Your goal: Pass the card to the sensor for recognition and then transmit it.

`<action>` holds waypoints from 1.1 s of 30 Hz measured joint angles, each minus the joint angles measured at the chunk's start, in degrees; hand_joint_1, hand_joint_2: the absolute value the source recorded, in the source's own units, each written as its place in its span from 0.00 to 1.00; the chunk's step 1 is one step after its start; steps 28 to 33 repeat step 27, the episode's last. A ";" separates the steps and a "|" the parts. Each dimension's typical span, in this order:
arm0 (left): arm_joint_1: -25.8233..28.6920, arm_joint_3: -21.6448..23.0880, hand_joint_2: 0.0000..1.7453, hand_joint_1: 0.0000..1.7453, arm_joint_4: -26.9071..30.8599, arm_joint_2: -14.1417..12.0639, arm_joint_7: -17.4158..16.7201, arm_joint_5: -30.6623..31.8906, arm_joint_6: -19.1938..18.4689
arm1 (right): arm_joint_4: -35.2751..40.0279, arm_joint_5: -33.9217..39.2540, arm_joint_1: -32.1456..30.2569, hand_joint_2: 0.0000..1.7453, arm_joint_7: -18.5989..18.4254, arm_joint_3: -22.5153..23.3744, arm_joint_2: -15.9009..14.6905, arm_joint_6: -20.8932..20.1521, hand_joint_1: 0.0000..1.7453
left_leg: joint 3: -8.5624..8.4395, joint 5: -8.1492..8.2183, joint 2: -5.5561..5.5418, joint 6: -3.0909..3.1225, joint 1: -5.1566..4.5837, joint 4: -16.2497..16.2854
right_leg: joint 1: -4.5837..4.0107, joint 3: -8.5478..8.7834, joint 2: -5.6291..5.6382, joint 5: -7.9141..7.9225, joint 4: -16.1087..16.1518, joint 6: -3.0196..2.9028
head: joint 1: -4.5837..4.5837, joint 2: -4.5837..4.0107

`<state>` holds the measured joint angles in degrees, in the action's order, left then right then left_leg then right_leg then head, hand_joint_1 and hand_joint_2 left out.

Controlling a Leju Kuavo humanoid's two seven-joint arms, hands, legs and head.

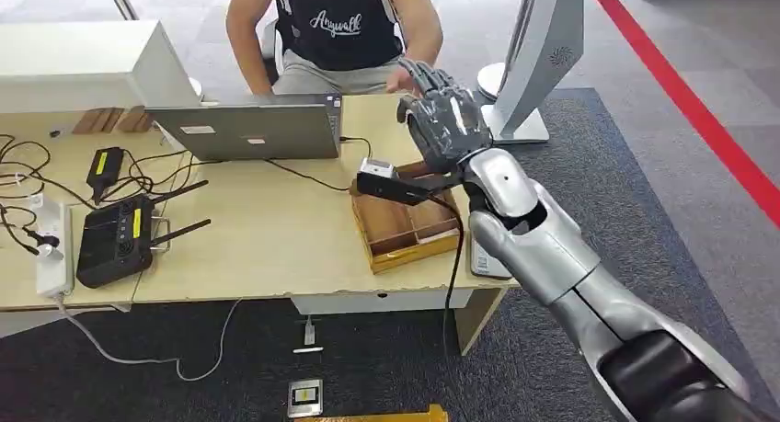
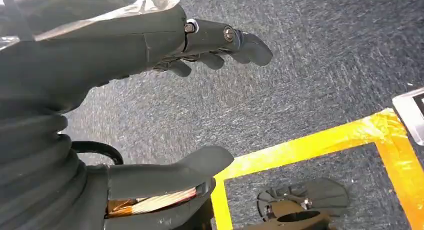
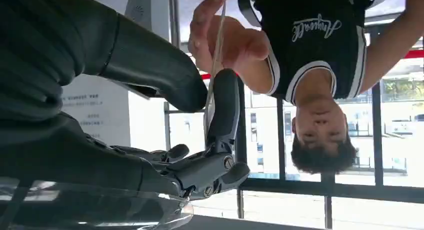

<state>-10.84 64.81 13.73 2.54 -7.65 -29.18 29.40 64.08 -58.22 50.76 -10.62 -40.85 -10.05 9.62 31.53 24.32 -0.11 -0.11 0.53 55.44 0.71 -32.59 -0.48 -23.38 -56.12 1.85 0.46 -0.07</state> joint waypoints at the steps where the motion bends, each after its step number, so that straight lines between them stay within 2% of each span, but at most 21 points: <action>1: -0.13 0.00 1.00 0.00 0.00 0.00 -0.02 0.43 -0.07 | -2.69 0.70 1.61 1.00 0.19 0.00 0.43 0.04 1.00 | 0.01 -0.02 -0.01 0.00 0.00 0.00 | 0.00 0.00 0.00 0.00 0.00 0.00 | 0.00 0.00; 6: -0.23 0.00 1.00 0.00 0.04 0.00 -0.05 0.94 -0.07 | -14.52 2.16 8.43 1.00 0.48 -0.17 2.31 0.15 1.00 | 0.03 -0.03 -0.04 -0.01 0.00 0.00 | 0.00 -0.01 -0.03 0.00 0.00 0.00 | 0.02 0.00; 11: -0.21 0.00 1.00 0.00 0.07 0.00 -0.04 0.74 -0.04 | -24.11 2.49 11.70 1.00 -0.88 -0.52 4.57 0.15 1.00 | 0.03 -0.02 -0.03 -0.01 0.00 0.00 | 0.00 -0.03 -0.03 0.00 0.00 0.00 | 0.00 0.00; 25: -0.05 -0.02 1.00 0.00 0.07 0.00 0.44 0.22 0.09 | -34.08 2.58 13.08 1.00 -0.83 -1.44 7.60 0.57 1.00 | 0.00 -0.03 -0.02 -0.01 0.00 0.01 | 0.00 -0.03 -0.03 0.01 0.00 0.01 | 0.00 0.00; 26: -0.02 -0.02 1.00 0.00 0.07 0.00 0.44 0.22 0.09 | -34.40 2.58 13.11 1.00 -0.83 -1.49 7.67 0.57 0.73 | 0.00 -0.03 -0.02 -0.01 0.00 0.01 | 0.00 -0.03 -0.03 0.01 0.00 0.01 | 0.00 0.00; 27: 0.02 -0.02 1.00 0.00 0.07 0.00 0.48 0.22 0.09 | -34.72 2.58 13.14 1.00 -0.83 -1.55 7.74 0.57 0.00 | 0.00 -0.03 -0.02 -0.01 0.00 0.01 | 0.00 -0.03 -0.03 0.01 0.00 0.01 | 0.00 0.00; 33: 0.02 -0.02 1.00 0.00 0.07 0.00 0.48 0.22 0.09 | -34.72 2.58 13.14 1.00 -0.83 -1.55 7.74 0.57 0.00 | 0.00 -0.03 -0.02 -0.01 0.00 0.01 | 0.00 -0.03 -0.03 0.01 0.00 0.01 | 0.00 0.00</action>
